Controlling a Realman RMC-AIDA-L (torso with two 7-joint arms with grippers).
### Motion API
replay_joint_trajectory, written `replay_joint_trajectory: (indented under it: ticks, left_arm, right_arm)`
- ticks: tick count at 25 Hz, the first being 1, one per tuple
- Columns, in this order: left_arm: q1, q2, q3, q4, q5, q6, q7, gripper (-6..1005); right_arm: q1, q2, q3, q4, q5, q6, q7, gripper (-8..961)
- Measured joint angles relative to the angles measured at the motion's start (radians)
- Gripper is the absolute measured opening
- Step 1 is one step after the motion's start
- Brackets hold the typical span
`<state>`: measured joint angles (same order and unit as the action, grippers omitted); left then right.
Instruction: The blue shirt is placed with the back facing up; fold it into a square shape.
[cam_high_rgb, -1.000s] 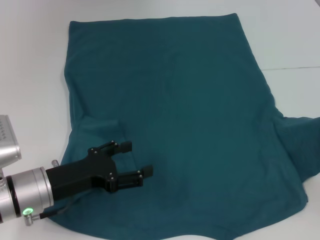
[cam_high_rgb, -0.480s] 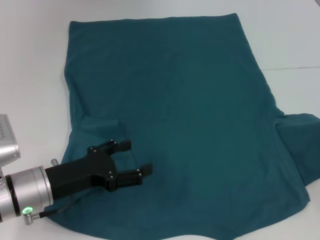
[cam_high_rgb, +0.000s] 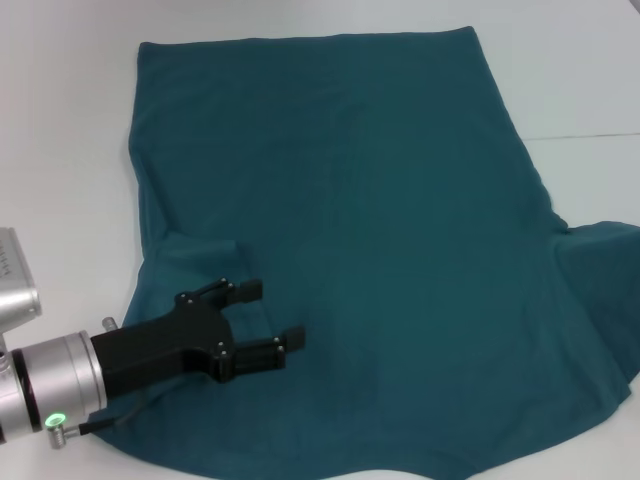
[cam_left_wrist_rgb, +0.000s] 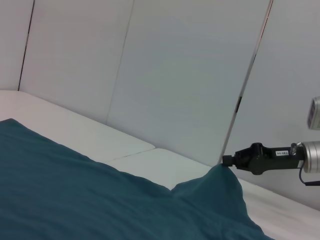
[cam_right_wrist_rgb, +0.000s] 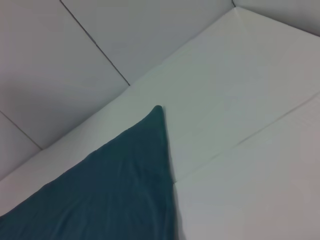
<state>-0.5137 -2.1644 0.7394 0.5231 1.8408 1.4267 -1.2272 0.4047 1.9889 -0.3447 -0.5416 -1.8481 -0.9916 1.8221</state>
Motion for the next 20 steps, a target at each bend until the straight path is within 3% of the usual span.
replay_joint_trajectory:
  ticks: [12,20]
  left_arm:
    - [0.000,0.000,0.000,0.000,0.000,-0.006,-0.002,948]
    - [-0.002,0.000,-0.001,0.000,0.000,-0.006,-0.002,948]
  right_arm:
    - [0.013,-0.004,-0.003,0.007,-0.005,0.010,-0.012,15]
    - [0.004,-0.004,0.001,0.010,-0.005,-0.153,-0.024,18]
